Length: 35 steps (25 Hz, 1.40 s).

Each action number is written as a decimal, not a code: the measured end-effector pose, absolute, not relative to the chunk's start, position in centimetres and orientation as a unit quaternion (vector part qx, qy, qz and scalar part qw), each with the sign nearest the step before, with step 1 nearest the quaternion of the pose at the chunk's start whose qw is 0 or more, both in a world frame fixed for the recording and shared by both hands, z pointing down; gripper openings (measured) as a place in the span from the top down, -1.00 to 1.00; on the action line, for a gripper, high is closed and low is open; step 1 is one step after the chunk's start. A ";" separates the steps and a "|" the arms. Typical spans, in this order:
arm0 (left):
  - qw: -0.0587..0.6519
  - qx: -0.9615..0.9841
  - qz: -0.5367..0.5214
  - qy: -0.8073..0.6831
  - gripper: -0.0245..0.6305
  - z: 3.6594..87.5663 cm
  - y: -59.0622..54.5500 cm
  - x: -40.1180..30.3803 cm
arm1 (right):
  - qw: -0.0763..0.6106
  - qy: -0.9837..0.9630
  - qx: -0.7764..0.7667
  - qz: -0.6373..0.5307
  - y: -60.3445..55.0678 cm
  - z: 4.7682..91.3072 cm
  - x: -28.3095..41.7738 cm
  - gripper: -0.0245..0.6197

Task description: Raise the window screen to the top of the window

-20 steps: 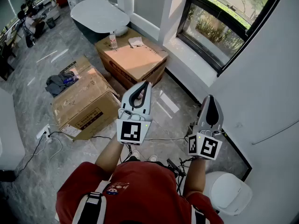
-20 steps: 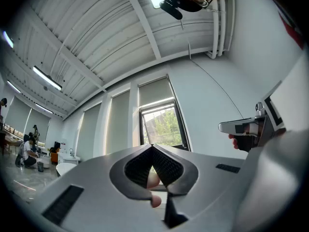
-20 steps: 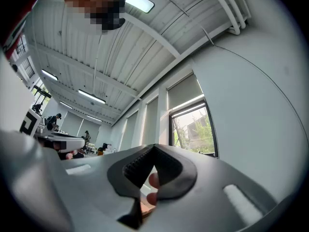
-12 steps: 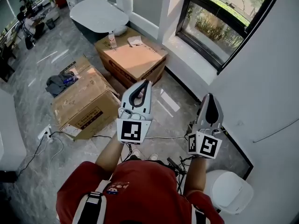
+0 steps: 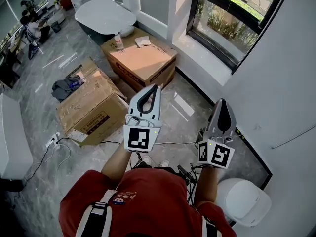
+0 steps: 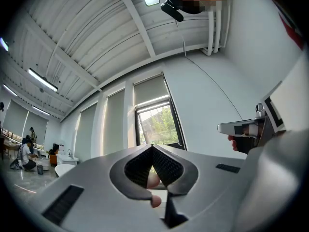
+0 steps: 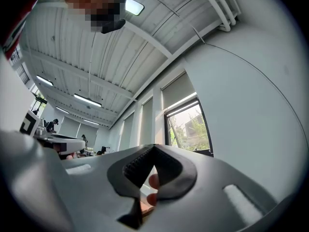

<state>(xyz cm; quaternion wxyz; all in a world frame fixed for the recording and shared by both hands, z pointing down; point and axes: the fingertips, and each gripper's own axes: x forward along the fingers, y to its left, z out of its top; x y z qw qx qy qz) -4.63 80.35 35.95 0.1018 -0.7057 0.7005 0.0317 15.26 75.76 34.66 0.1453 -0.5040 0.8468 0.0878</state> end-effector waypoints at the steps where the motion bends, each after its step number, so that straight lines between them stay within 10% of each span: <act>1: 0.102 -0.705 0.030 0.701 0.91 36.0 80.4 -4.2 | 0.146 0.847 -0.504 0.087 75.8 34.8 15.7 0.90; 35: 0.093 -0.681 0.051 0.725 0.91 38.2 67.5 -10.0 | 0.119 0.855 -0.497 0.089 62.1 37.6 10.5 0.90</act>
